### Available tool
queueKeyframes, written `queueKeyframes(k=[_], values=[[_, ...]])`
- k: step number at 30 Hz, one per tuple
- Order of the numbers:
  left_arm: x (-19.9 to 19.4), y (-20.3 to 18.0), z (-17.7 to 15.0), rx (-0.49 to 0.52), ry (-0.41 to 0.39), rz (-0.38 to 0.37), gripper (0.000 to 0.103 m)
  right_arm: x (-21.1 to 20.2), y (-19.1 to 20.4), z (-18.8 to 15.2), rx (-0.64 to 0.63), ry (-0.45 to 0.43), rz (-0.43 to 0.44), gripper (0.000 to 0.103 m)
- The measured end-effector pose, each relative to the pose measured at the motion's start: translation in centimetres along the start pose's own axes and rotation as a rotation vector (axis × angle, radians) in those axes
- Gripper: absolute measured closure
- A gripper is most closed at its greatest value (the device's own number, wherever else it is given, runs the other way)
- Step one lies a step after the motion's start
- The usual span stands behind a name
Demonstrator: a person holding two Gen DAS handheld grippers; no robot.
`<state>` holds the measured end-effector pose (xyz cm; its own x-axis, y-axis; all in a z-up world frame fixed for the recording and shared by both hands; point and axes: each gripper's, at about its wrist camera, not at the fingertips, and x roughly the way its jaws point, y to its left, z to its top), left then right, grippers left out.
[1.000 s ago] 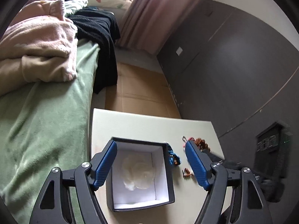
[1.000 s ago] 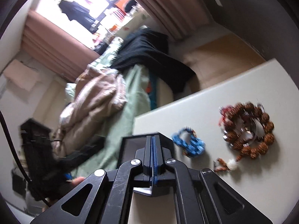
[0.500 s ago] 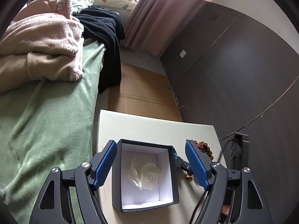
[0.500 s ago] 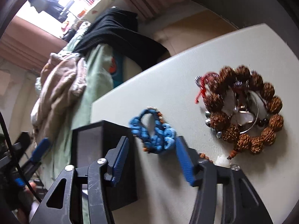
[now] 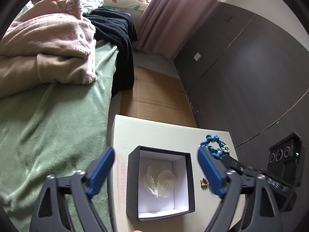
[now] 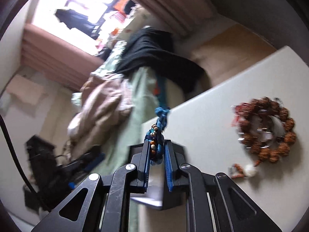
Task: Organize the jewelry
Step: 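Lift the blue braided bracelet with the right gripper and drop it into the box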
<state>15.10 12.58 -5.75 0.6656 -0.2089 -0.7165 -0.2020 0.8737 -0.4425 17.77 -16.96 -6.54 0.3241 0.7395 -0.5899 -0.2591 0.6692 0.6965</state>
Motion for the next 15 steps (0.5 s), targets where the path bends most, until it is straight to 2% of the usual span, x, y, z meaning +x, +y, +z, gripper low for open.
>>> queueKeyframes(k=[4,6,7,8,15], values=[[-0.2,0.4,0.2,-0.019,-0.019,0.004,0.010,1.5,2.6,-0.7,-0.064,0.084,0.108,0.083],[-0.3,0.5,0.2,-0.025,-0.024,0.007,0.010,2.3,3.5,-1.3,-0.092,0.140,0.115,0.059],[-0.3,0.5,0.3,-0.027,-0.025,0.007,0.010,2.9,3.6,-1.5,-0.090,0.174,0.113,0.035],[-0.3,0.6,0.2,-0.028,-0.025,0.006,0.010,2.9,3.5,-1.7,-0.083,0.173,0.107,0.030],[0.0,-1.0,-0.1,0.004,-0.029,-0.008,0.010,-0.8,0.7,-0.4,-0.022,0.070,0.047,0.030]])
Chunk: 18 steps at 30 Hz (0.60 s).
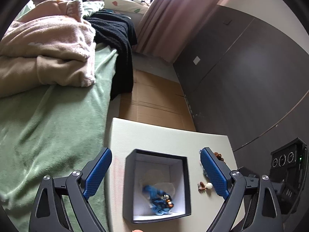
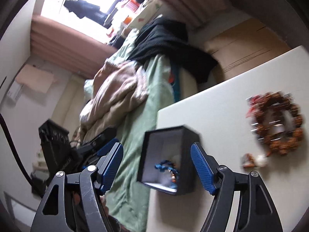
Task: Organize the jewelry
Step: 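Lift the blue braided bracelet with the right gripper and drop it into the box, then grasp the brown bead bracelet with the left gripper and lift it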
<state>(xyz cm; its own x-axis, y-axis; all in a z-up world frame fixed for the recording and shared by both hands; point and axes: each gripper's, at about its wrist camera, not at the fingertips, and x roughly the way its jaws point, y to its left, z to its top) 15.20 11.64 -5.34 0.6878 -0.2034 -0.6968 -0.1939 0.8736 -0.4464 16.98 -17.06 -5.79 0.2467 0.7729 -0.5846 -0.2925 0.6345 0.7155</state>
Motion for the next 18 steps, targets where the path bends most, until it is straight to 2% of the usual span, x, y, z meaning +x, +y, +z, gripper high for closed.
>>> queueKeyframes(k=[10,15,18], values=[[1.6,-4.9,-0.9,0.103,0.002,-0.043,0.010,-6.8,-4.1,0.6,0.097,-0.122,-0.097,0.008],[2.8,-7.6,-1.8,0.163,0.012,-0.065,0.010,-8.9,-6.3,1.0,0.157,-0.150,-0.159,0.007],[3.4,-8.9,-2.3,0.198,0.025,-0.074,0.019,-9.7,-7.3,1.2,0.188,-0.163,-0.189,0.007]])
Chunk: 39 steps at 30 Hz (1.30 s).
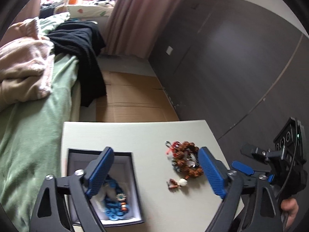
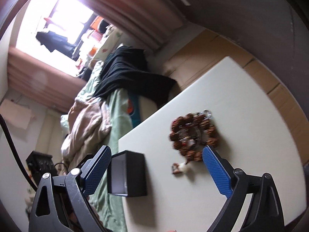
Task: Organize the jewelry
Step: 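Grasp the brown bead bracelet with the left gripper and lift it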
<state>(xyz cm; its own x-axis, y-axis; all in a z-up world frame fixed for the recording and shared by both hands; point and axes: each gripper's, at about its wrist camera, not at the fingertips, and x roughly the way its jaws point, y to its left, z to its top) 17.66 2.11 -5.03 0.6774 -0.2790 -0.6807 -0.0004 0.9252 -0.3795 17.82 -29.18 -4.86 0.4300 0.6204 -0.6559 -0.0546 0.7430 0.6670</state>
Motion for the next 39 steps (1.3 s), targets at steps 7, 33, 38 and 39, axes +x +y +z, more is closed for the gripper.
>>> queueKeyframes(k=[7,33,38,39], values=[[3.1,-3.3,-0.4,0.041,0.054,-0.035,0.035,-1.2,-2.5,0.8,0.053,-0.016,-0.053,0.007],[14.0,-6.3,-3.4,0.071,0.228,0.106,0.065,-3.0,-7.9,2.2,0.187,-0.022,-0.106,0.007],[13.7,-6.0,-3.2,0.060,0.217,0.075,0.084,-2.5,-7.6,2.2,0.181,-0.006,-0.104,0.007],[13.3,-6.1,-3.1,0.065,0.209,0.069,0.084,-2.4,-7.6,2.1,0.179,-0.004,-0.105,0.007]])
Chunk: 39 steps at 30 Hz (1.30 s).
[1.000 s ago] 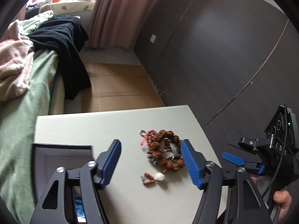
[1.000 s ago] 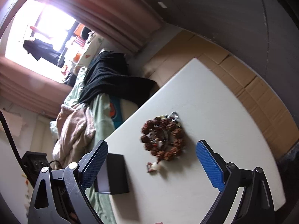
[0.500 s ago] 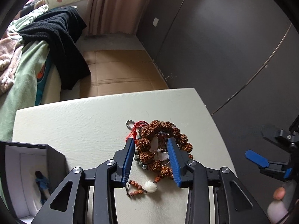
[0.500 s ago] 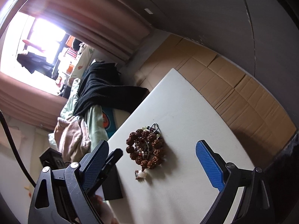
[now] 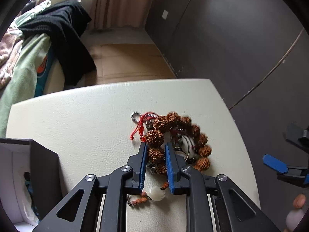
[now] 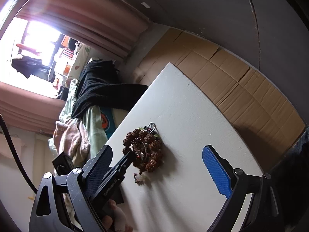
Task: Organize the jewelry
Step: 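Grasp the brown bead bracelet with the left gripper and lift it, then hold the brown bead bracelet up with the left gripper while the right gripper grasps a silver chain bracelet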
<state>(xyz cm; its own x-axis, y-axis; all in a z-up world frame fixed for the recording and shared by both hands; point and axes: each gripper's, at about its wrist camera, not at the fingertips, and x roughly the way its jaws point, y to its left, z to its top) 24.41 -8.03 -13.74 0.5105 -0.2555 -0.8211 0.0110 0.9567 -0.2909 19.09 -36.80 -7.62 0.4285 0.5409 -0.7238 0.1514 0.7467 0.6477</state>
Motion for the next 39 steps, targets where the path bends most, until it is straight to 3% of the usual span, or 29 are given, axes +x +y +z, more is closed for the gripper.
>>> queueKeyframes(k=[7,14,23,28,32,39], values=[[-4.2,-0.8,0.1,0.005,-0.075,-0.138,0.084,0.8,0.9,-0.1,-0.014,0.005,-0.002,0.007],[-7.8,-0.3,0.4,0.011,-0.145,-0.154,0.084,1.8,1.7,-0.7,-0.039,0.015,-0.006,0.009],[-10.1,3.0,0.4,-0.045,-0.184,-0.115,0.084,4.4,3.4,-1.7,-0.098,0.086,0.019,0.046],[-10.3,4.1,0.6,-0.071,-0.193,-0.115,0.084,6.3,4.3,-2.1,-0.134,0.109,-0.001,0.049],[-10.9,5.1,0.5,-0.090,-0.200,-0.114,0.084,7.8,4.5,-2.0,-0.143,0.117,-0.022,0.068],[-11.3,6.3,0.5,-0.109,-0.205,-0.112,0.084,9.8,4.0,-1.9,-0.116,0.125,-0.052,0.077]])
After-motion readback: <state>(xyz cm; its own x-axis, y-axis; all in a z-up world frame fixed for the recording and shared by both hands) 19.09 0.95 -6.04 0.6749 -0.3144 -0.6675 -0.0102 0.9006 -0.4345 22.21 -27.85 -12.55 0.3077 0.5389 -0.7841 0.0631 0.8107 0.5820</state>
